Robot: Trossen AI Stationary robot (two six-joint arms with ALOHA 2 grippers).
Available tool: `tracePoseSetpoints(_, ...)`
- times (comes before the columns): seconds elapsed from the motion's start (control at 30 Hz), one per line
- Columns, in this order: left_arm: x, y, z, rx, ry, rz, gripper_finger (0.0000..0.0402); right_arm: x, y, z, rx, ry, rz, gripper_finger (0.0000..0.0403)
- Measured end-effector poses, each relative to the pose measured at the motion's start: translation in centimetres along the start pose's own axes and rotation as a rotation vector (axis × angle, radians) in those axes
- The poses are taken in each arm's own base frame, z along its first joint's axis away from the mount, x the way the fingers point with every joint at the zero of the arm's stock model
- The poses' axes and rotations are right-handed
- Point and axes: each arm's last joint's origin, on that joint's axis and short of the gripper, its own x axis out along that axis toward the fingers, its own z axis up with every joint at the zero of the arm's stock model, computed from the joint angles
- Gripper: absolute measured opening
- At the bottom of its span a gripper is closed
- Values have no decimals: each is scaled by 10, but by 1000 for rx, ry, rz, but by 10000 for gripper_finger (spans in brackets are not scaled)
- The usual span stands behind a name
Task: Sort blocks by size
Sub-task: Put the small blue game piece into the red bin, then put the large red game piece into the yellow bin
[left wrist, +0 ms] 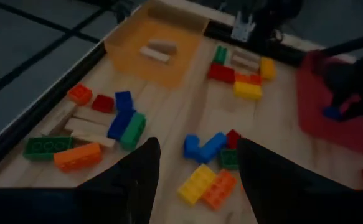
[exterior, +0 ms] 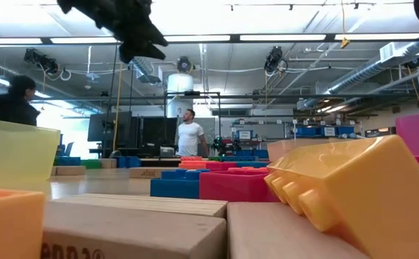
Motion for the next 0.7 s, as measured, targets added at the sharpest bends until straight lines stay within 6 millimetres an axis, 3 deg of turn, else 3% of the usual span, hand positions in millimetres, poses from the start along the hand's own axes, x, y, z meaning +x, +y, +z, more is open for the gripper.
tracePoseSetpoints(0.37,2,-22,-23,-36,65,2,218,-18,-3,0,-113,18,38,241)
tracePoseSetpoints(0.7,3,-31,-25,-75,79,-27,218,-64,-11,7,-233,-58,237,223)
